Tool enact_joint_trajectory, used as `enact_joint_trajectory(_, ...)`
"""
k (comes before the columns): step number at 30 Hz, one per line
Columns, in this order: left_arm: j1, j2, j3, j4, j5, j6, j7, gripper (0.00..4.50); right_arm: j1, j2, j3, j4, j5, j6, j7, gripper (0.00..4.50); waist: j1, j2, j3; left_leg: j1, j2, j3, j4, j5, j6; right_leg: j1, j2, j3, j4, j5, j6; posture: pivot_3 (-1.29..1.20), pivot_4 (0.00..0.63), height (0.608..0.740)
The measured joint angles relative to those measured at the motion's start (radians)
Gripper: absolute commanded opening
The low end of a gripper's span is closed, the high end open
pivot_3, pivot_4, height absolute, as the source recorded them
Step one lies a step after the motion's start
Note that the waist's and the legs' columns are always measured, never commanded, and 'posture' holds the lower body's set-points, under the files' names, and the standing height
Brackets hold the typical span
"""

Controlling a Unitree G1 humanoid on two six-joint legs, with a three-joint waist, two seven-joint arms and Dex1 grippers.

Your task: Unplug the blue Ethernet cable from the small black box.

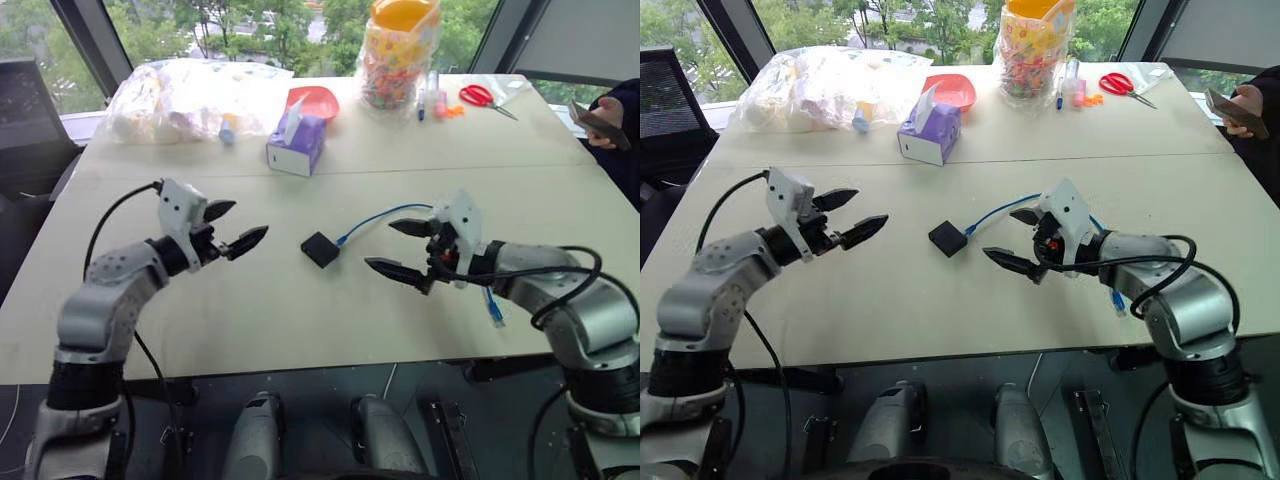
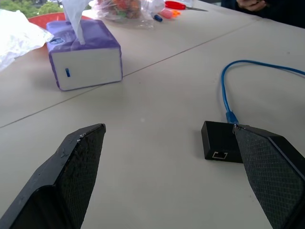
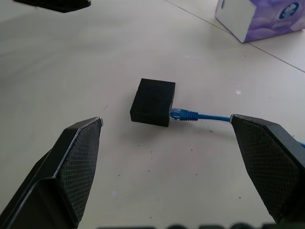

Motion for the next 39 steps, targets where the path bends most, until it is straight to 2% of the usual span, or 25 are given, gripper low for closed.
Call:
enact_joint_trajectory(5, 0.0, 0.012, 0.0, 0.024, -0.011, -0.001, -0.058, 4.47, -0.028, -0.022, 0.022, 0.041, -0.009, -0.01, 0.047, 4.5, 0.002, 0.0, 0.0, -0.001, 0.0, 0.0, 0.001, 0.0, 0.0, 0.0, 0.0, 0.0, 0.0, 0.0, 0.0, 0.0, 0.15, 0.735)
enact_joint_trajectory(14, -0.035, 0.013, 0.0, 0.007, -0.059, 0.051, -0.055, 4.47, -0.108, -0.059, 0.078, 0.132, -0.054, -0.054, 0.128, 4.5, 0.002, 0.0, 0.0, -0.001, 0.0, 0.0, 0.003, 0.0, 0.0, 0.0, 0.0, 0.0, 0.001, 0.0, 0.0, 0.0, 0.15, 0.735)
enact_joint_trajectory(23, -0.033, 0.012, -0.011, -0.027, -0.066, 0.069, -0.039, 4.47, -0.26, -0.077, 0.189, 0.291, -0.139, -0.13, 0.272, 4.5, 0.001, 0.0, 0.0, -0.001, 0.0, 0.0, 0.004, 0.0, 0.0, -0.001, 0.0, 0.0, 0.005, 0.0, 0.001, 0.0, 0.15, 0.735)
enact_joint_trajectory(26, -0.018, 0.029, -0.035, -0.048, -0.061, 0.076, -0.056, 4.47, -0.351, -0.069, 0.263, 0.405, -0.21, -0.233, 0.351, 4.5, 0.0, 0.0, 0.0, -0.001, 0.0, 0.0, 0.005, 0.0, 0.0, -0.001, 0.0, 0.0, 0.006, 0.0, 0.001, 0.0, 0.15, 0.735)
enact_joint_trajectory(31, -0.005, 0.044, -0.061, -0.058, -0.054, 0.079, -0.078, 4.47, -0.505, 0.009, 0.377, 0.645, -0.345, -0.425, 0.465, 4.5, -0.002, 0.0, 0.0, -0.001, 0.0, 0.0, 0.005, 0.0, 0.0, -0.002, 0.001, 0.0, 0.008, 0.0, 0.001, 0.0, 0.15, 0.735)
enact_joint_trajectory(34, -0.003, 0.047, -0.064, -0.06, -0.051, 0.078, -0.078, 4.47, -0.606, 0.107, 0.447, 0.871, -0.437, -0.577, 0.519, 4.5, -0.004, 0.0, 0.0, 0.0, 0.0, 0.0, 0.004, 0.0, 0.0, -0.003, 0.001, 0.0, 0.009, 0.0, 0.001, 0.0, 0.15, 0.735)
enact_joint_trajectory(36, -0.002, 0.046, -0.067, -0.061, -0.051, 0.078, -0.078, 4.47, -0.621, 0.124, 0.457, 0.91, -0.455, -0.606, 0.527, 4.5, -0.003, 0.0, 0.0, -0.001, 0.0, 0.0, 0.004, 0.0, 0.0, -0.003, 0.001, 0.0, 0.01, 0.0, 0.001, 0.0, 0.15, 0.735)
enact_joint_trajectory(39, 0.032, 0.048, -0.059, -0.073, -0.049, 0.077, -0.069, 4.47, -0.744, 0.248, 0.528, 1.202, -0.576, -0.8, 0.554, 4.5, -0.005, 0.0, 0.001, -0.001, 0.0, 0.0, 0.004, 0.0, 0.0, -0.003, 0.001, 0.0, 0.01, 0.002, 0.004, 0.0, 0.15, 0.735)
